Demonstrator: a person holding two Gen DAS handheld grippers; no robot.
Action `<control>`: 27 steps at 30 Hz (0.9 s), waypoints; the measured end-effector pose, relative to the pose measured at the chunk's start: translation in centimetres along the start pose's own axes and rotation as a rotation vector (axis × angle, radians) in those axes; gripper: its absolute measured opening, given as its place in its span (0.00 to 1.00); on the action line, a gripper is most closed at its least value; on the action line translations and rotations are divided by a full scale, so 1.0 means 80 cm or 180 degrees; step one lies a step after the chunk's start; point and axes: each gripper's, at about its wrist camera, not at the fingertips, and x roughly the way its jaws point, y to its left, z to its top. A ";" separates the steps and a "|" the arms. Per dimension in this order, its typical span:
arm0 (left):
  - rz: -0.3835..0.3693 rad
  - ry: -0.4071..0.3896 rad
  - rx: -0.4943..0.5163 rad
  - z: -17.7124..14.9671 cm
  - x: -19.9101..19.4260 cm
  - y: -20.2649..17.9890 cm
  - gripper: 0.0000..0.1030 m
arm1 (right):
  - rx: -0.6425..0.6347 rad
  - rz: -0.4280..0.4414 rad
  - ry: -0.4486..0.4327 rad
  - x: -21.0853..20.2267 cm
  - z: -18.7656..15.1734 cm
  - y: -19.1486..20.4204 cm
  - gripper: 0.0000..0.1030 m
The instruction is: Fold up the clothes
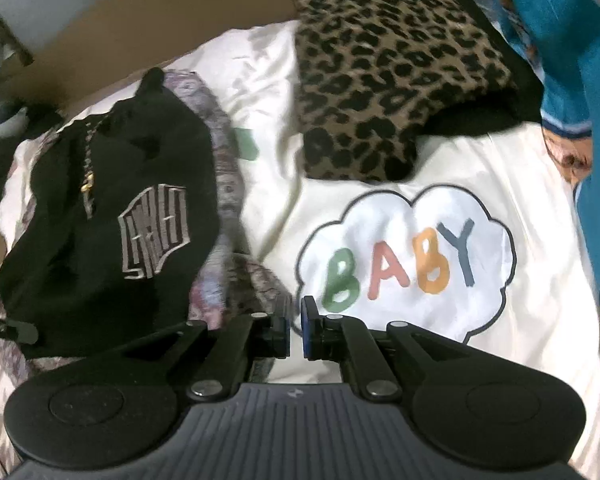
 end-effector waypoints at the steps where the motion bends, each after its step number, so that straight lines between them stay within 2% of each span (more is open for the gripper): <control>1: 0.0017 0.0000 -0.0006 0.001 0.000 0.002 0.08 | 0.0021 -0.0035 0.0023 0.006 -0.002 -0.003 0.05; 3: 0.0079 0.0016 0.0016 0.001 0.000 0.003 0.08 | 0.0018 -0.0079 0.0080 0.015 -0.005 -0.005 0.09; 5: 0.0144 0.0030 0.0063 0.002 -0.002 0.003 0.10 | 0.0030 -0.0066 0.0099 0.020 -0.007 -0.004 0.24; 7: 0.0208 0.0033 0.0111 0.003 -0.005 0.000 0.15 | 0.0035 -0.0007 0.0059 0.023 -0.008 0.002 0.27; 8: 0.0228 0.0024 0.0129 0.003 -0.008 -0.001 0.18 | 0.0011 0.0018 0.0055 0.025 -0.008 0.006 0.36; 9: 0.0237 0.0011 0.0143 0.003 -0.011 -0.002 0.19 | -0.0014 0.0042 0.0051 0.027 -0.007 0.011 0.39; 11: 0.0255 -0.0022 0.0150 0.003 -0.020 -0.002 0.26 | -0.0090 0.0043 0.0053 0.033 -0.005 0.021 0.43; 14: 0.0273 -0.0114 0.0119 0.007 -0.036 -0.002 0.28 | -0.0172 -0.0022 0.0095 0.045 -0.003 0.034 0.51; 18: 0.0264 -0.0206 0.0184 0.019 -0.047 -0.012 0.35 | -0.0251 -0.0017 0.0155 0.058 -0.005 0.051 0.52; 22: 0.0260 -0.0222 0.0292 0.034 -0.042 -0.029 0.36 | -0.0271 -0.0031 0.0172 0.066 -0.006 0.064 0.55; 24: 0.0277 -0.0190 0.0364 0.039 -0.036 -0.040 0.36 | -0.0221 0.0051 0.0133 0.060 -0.008 0.060 0.52; 25: 0.0299 -0.0158 0.0415 0.041 -0.033 -0.045 0.36 | -0.0196 0.0092 0.0114 0.058 -0.009 0.058 0.33; 26: 0.0324 -0.0119 0.0471 0.042 -0.030 -0.050 0.36 | -0.0171 0.0133 0.0094 0.055 -0.010 0.057 0.07; 27: 0.0353 -0.0075 0.0524 0.044 -0.027 -0.055 0.36 | -0.0145 0.0174 0.0075 0.052 -0.011 0.055 0.00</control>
